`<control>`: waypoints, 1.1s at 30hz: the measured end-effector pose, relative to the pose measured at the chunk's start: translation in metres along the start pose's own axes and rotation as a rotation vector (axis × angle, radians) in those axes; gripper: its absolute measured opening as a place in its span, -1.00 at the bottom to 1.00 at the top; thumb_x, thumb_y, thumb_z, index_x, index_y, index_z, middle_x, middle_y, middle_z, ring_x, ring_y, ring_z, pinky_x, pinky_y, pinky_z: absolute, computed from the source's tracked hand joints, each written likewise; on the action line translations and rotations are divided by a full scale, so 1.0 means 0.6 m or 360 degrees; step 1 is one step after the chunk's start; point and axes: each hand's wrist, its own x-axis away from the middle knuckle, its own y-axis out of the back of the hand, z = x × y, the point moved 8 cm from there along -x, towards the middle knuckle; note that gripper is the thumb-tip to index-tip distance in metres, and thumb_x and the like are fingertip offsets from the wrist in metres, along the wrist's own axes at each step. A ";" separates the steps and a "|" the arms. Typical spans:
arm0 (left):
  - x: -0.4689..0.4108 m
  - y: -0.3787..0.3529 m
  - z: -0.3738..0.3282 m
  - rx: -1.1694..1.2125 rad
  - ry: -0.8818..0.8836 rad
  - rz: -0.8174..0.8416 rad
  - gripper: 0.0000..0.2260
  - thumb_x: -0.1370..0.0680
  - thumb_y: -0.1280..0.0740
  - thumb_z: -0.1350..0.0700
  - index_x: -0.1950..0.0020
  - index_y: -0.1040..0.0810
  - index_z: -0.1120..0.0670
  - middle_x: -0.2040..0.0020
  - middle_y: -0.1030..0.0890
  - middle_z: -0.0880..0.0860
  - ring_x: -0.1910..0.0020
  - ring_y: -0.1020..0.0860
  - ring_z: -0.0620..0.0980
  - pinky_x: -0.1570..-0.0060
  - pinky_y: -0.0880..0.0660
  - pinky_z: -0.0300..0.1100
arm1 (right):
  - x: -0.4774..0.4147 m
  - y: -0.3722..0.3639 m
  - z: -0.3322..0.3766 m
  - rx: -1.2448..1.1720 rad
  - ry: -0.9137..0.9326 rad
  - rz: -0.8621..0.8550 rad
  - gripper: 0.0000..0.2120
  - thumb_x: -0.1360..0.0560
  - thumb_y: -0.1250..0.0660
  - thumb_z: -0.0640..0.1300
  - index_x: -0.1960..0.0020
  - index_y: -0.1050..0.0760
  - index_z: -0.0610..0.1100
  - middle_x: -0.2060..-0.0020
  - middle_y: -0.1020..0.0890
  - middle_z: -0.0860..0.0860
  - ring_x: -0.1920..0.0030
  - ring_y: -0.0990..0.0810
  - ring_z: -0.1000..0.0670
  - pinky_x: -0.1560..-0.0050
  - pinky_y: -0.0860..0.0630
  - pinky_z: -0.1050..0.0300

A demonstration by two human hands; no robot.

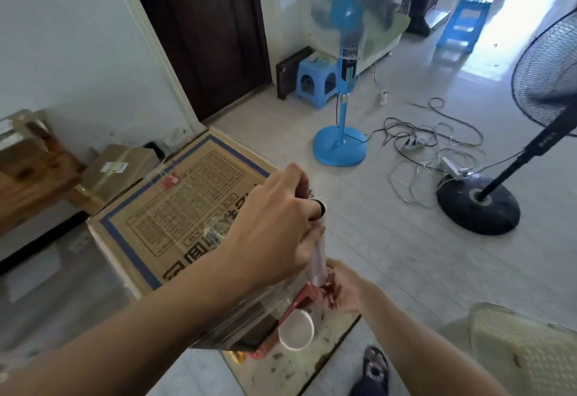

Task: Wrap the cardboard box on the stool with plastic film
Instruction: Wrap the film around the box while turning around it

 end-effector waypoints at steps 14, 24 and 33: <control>-0.078 -0.011 0.015 -0.0046 0.0707 0.0296 -0.80 -0.47 -0.21 -0.24 0.26 -0.39 -0.16 -0.17 -0.39 -0.19 -0.31 -0.27 -0.17 -0.23 -0.18 -0.02 | -0.073 -0.007 0.108 0.0305 -0.0231 0.0331 -0.71 -0.31 -0.53 -0.03 0.23 -0.58 -0.25 0.34 -0.58 -0.09 0.36 -0.50 -0.01 0.28 -0.42 0.17; -0.086 -0.008 0.044 0.0087 0.0819 0.0268 -0.45 -0.58 0.14 -0.20 0.19 -0.61 -0.06 -0.27 -0.34 -0.21 -0.35 -0.16 -0.27 -0.31 -0.02 -0.09 | -0.059 -0.042 0.156 0.0523 -0.0114 0.0283 -0.53 -0.48 -0.43 -0.02 -0.19 -0.53 -0.38 0.27 -0.61 -0.17 0.34 -0.54 -0.08 0.20 -0.49 0.05; -0.082 -0.013 0.041 -0.0079 0.0741 0.0253 -0.65 -0.51 -0.16 -0.31 0.16 -0.61 -0.13 -0.09 -0.33 -0.15 -0.18 -0.29 -0.15 -0.28 -0.08 -0.01 | -0.035 -0.063 0.169 0.0447 -0.0054 0.0415 -0.85 -0.53 -0.31 -0.19 0.15 -0.50 -0.26 0.47 -0.52 -0.07 0.48 -0.48 0.00 0.44 -0.43 0.15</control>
